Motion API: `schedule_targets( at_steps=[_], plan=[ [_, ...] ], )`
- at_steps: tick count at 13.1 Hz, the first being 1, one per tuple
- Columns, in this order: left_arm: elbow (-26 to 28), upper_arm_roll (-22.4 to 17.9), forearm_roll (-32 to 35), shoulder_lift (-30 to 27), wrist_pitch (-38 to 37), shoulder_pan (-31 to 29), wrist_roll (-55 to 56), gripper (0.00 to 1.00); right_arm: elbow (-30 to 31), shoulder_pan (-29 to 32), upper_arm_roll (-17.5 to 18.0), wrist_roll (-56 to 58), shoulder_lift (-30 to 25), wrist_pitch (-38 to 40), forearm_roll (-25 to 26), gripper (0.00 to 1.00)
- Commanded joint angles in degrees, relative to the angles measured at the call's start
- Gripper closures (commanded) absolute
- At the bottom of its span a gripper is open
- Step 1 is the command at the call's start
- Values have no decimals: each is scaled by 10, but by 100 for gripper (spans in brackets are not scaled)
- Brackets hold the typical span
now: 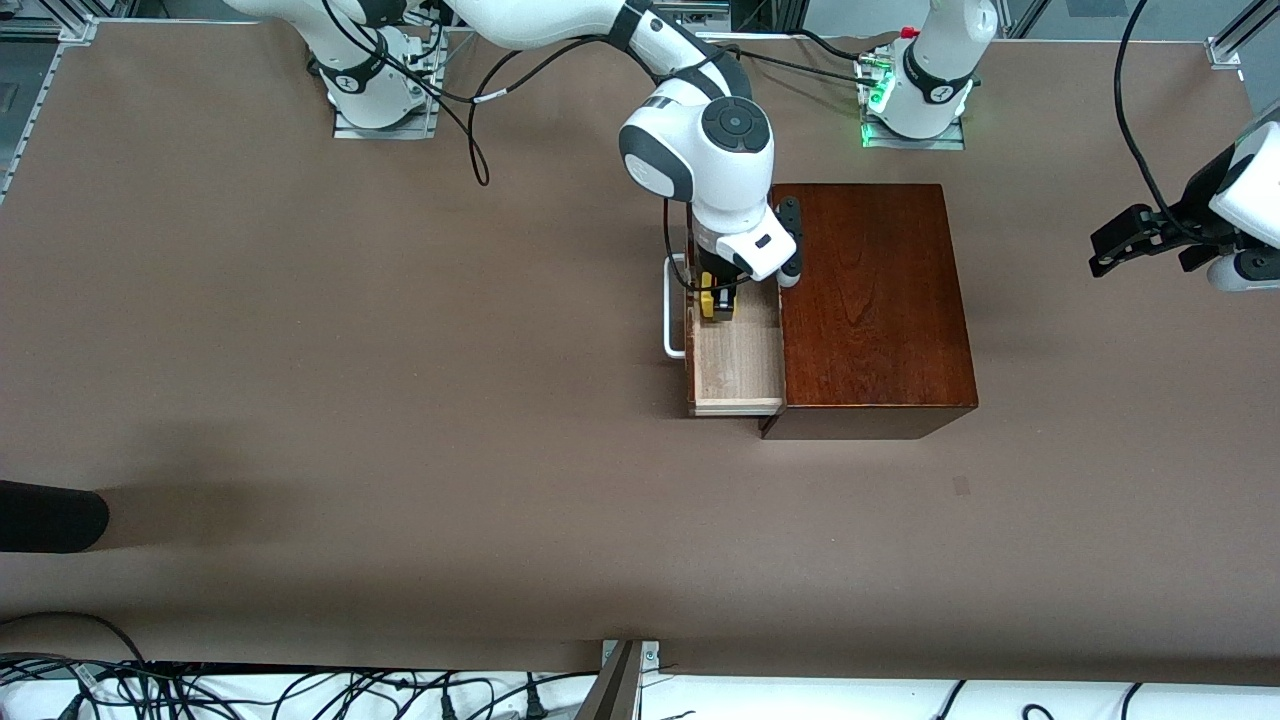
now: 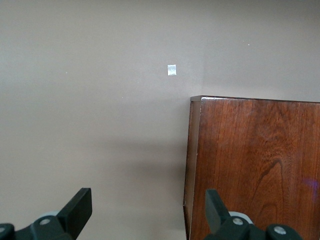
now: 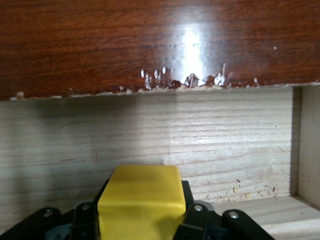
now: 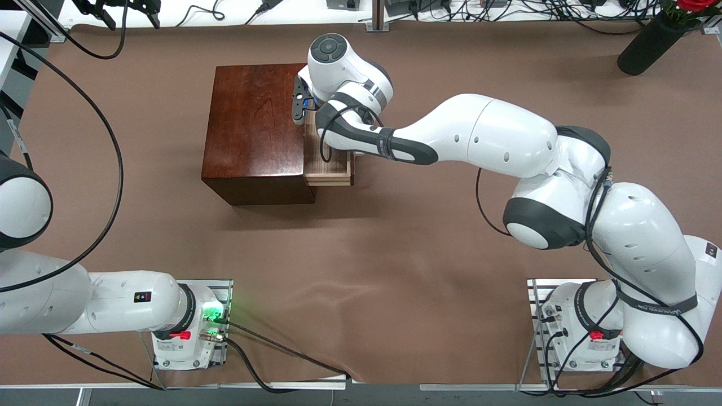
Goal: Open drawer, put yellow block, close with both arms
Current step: 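Lower the cube into the drawer and open the right gripper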
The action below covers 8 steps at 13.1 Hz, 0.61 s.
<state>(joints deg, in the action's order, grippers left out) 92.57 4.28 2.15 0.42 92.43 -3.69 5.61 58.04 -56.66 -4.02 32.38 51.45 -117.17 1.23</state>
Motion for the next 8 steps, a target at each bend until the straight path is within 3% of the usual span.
schedule_targets(
  at_steps=[1,3,4,5,6,8],
  plan=[
    [-17,-2,-4,7,-11,3,-9,0,-23,-3,-2,15,17,-16,10,100],
    [-17,-2,-4,7,-11,3,-9,0,-23,-3,-2,15,21,-24,10,100],
    [-17,-2,-4,7,-11,3,-9,0,-23,-3,-3,14,20,-19,10,91],
    [-17,-2,-4,7,-11,3,-9,0,-22,-4,-5,14,20,-17,11,60],
    [-17,-2,-4,7,-11,3,-9,0,-23,-4,-5,12,19,-16,12,1],
    [-17,-2,-4,7,-11,3,-9,0,-24,-5,-6,4,18,-3,12,0]
  ],
)
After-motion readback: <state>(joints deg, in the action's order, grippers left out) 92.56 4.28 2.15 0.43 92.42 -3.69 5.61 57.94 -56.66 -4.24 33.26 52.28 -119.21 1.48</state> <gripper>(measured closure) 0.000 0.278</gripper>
